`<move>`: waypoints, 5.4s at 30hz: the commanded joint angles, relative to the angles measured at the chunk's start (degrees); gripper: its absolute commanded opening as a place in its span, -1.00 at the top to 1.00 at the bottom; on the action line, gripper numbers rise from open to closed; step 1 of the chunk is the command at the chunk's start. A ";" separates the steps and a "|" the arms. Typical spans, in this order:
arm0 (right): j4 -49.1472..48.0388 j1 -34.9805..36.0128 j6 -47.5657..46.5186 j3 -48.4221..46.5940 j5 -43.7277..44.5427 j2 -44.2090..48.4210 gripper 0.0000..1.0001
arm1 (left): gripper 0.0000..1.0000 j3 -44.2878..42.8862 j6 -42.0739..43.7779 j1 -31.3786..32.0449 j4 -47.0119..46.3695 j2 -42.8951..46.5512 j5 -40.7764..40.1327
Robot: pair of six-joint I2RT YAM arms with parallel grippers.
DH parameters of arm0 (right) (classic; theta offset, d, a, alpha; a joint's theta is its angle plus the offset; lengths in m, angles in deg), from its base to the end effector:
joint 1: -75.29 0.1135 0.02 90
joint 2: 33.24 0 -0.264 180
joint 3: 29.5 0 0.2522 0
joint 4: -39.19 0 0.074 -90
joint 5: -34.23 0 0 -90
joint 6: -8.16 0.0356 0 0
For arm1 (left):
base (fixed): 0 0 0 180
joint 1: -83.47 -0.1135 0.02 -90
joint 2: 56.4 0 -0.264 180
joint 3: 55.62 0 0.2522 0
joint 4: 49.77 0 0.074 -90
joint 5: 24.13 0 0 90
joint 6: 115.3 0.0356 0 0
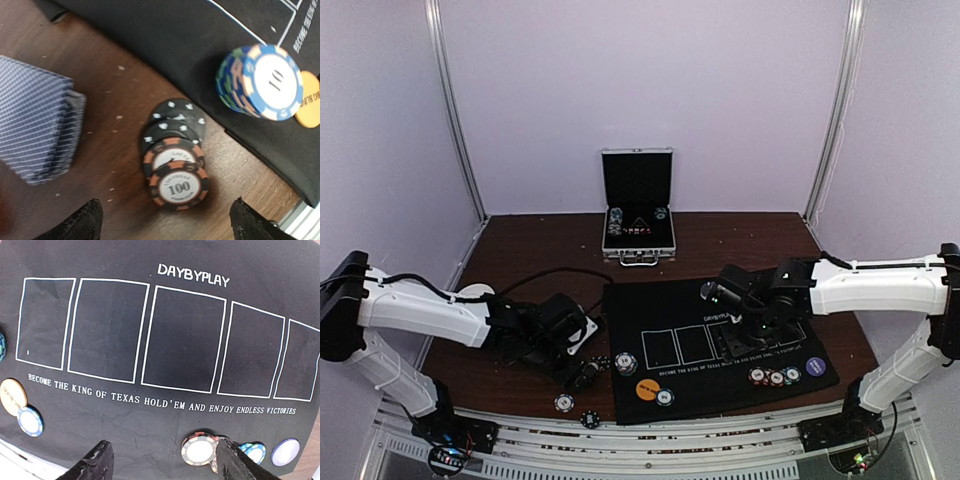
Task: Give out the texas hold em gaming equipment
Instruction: Pick up the pile of poker chips from the pile of poker chips, then place the pile of poker chips at the corner of the board, then pick up the poker chip from the corner of the board, then place the poker chip in the poker chips pile, then pick up the pile of poker chips from the pile of poker chips.
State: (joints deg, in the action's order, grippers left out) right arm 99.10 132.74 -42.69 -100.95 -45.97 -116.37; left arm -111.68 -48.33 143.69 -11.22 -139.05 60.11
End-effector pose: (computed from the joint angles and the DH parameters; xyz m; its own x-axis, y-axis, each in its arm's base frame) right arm 0.1503 0.2242 0.2210 -0.9020 -0.2569 -0.3469 -0.2994 0.9512 0.0741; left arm 0.1311 -0.2219 0.1632 -0.7444 0.5171 -0.4225 0.5991 0.7966 -0.0807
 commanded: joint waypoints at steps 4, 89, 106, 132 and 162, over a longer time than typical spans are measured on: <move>0.98 -0.22 -1.89 -0.76 -1.19 1.31 -0.46 | -0.66 1.85 -0.92 1.56 -7.55 -3.25 -6.44; -1.89 -1.24 -6.06 0.15 -5.97 1.88 -0.45 | -0.57 0.48 5.47 -1.46 -3.44 -4.66 2.86; -1.73 -1.22 -6.02 0.39 -5.95 1.75 -0.45 | 0.09 0.91 4.20 -1.52 -6.16 -6.99 4.81; -1.04 -1.22 -6.12 -0.09 -5.58 2.15 -0.45 | 0.38 -11.21 9.18 -2.01 -2.30 -7.56 1.37; -0.80 -1.20 -6.79 -0.05 -6.59 3.02 -0.45 | -0.55 -8.77 24.80 -8.39 -0.80 -2.78 7.04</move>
State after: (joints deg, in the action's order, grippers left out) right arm 97.09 131.76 -48.79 -100.95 -52.24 -114.19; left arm -122.55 -31.83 136.85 -11.00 -146.13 64.74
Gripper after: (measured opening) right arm 0.726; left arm 0.758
